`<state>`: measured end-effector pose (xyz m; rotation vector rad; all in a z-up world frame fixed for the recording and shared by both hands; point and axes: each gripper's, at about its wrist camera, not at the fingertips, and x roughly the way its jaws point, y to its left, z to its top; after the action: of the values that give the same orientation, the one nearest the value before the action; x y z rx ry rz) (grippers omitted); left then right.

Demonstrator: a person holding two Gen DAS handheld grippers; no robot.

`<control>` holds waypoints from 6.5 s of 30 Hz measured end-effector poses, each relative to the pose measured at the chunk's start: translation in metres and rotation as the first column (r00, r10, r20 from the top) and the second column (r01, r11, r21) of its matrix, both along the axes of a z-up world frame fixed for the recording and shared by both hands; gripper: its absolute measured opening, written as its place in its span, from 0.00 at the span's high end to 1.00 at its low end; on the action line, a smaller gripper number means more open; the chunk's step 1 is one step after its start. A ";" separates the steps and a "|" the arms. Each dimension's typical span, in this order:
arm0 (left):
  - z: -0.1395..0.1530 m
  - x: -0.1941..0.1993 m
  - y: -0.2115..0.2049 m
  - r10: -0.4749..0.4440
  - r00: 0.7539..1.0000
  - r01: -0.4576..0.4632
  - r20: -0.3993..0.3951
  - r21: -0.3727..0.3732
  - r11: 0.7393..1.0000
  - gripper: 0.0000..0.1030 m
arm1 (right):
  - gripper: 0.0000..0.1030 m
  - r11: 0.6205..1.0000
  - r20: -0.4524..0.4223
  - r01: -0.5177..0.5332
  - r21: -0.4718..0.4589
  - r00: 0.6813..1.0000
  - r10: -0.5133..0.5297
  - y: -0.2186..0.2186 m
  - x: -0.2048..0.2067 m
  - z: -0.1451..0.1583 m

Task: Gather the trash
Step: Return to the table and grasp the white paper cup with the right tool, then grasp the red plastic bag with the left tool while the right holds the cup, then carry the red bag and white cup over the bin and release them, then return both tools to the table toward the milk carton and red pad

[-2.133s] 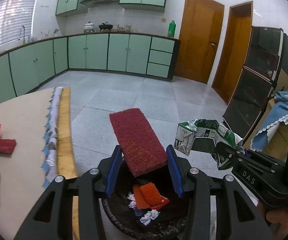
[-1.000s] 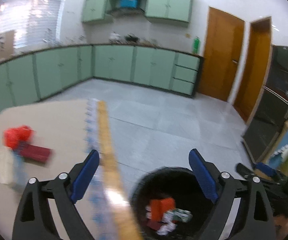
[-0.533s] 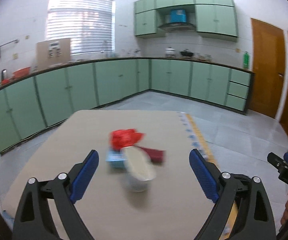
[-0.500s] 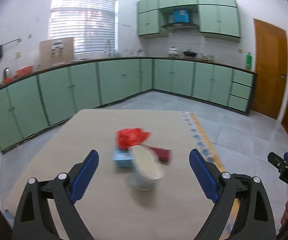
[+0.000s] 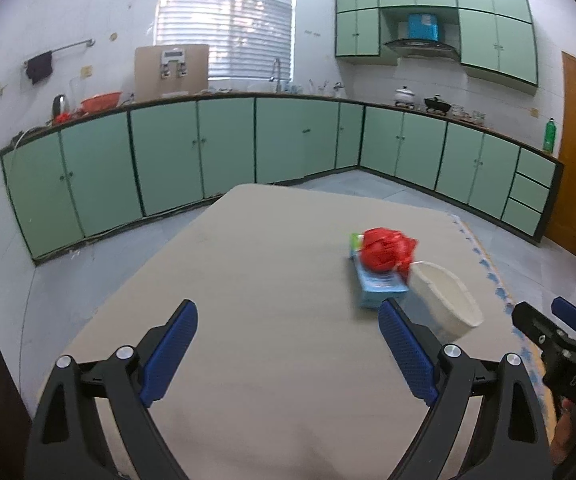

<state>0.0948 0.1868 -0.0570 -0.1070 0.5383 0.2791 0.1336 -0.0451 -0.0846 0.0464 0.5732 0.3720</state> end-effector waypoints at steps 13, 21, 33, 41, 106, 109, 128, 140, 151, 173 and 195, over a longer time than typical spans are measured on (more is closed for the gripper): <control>-0.021 0.010 0.029 0.031 0.999 -0.032 -0.038 -0.028 0.999 0.13 | 0.08 0.997 -0.045 -0.050 -0.066 0.998 0.047 0.063 0.027 -0.024; -0.029 0.016 0.033 0.026 0.998 -0.028 -0.054 -0.036 0.999 0.13 | 0.25 0.994 -0.085 -0.068 -0.088 0.995 0.060 0.073 0.038 -0.035; -0.032 0.021 0.028 0.012 0.998 -0.015 -0.062 -0.045 0.999 0.13 | 0.65 0.991 -0.140 -0.118 -0.070 0.984 0.107 0.077 0.042 -0.040; -0.030 0.027 0.015 -0.012 0.998 0.009 -0.059 -0.045 0.999 0.13 | 0.71 0.990 -0.134 -0.128 -0.055 0.984 0.120 0.069 0.039 -0.037; 0.018 0.121 -0.082 -0.268 0.963 0.267 0.001 -0.103 0.958 0.59 | 0.73 0.998 -0.034 0.061 -0.016 0.998 -0.061 -0.045 0.082 0.026; 0.022 0.114 -0.091 -0.286 0.958 0.285 0.004 -0.102 0.953 0.59 | 0.73 0.997 -0.028 0.073 -0.019 0.997 -0.074 -0.057 0.072 0.030; 0.022 0.082 -0.198 -0.458 0.889 0.455 -0.009 -0.099 0.885 0.59 | 0.73 0.971 -0.022 0.235 -0.048 0.971 -0.236 -0.157 0.007 0.033; 0.006 0.069 -0.276 -0.568 0.822 0.562 -0.028 -0.116 0.819 0.59 | 0.73 0.924 -0.031 0.376 -0.062 0.925 -0.379 -0.242 -0.036 0.015; -0.024 0.062 -0.340 -0.637 0.766 0.627 -0.080 -0.121 0.769 0.59 | 0.73 0.884 -0.076 0.459 -0.088 0.882 -0.465 -0.298 -0.054 -0.021; -0.076 0.101 -0.392 -0.681 0.708 0.665 -0.188 -0.149 0.732 0.46 | 0.52 0.869 -0.174 0.487 -0.090 0.851 -0.496 -0.355 -0.026 -0.076; 0.007 0.081 -0.270 -0.526 0.851 0.523 -0.006 -0.090 0.848 0.16 | 0.08 0.888 -0.013 0.458 -0.043 0.889 -0.459 -0.300 -0.035 -0.013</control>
<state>0.1762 -0.0836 -0.0501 -0.0343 0.5894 -0.2818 0.0985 -0.3452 -0.0975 0.1465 0.5723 -0.1028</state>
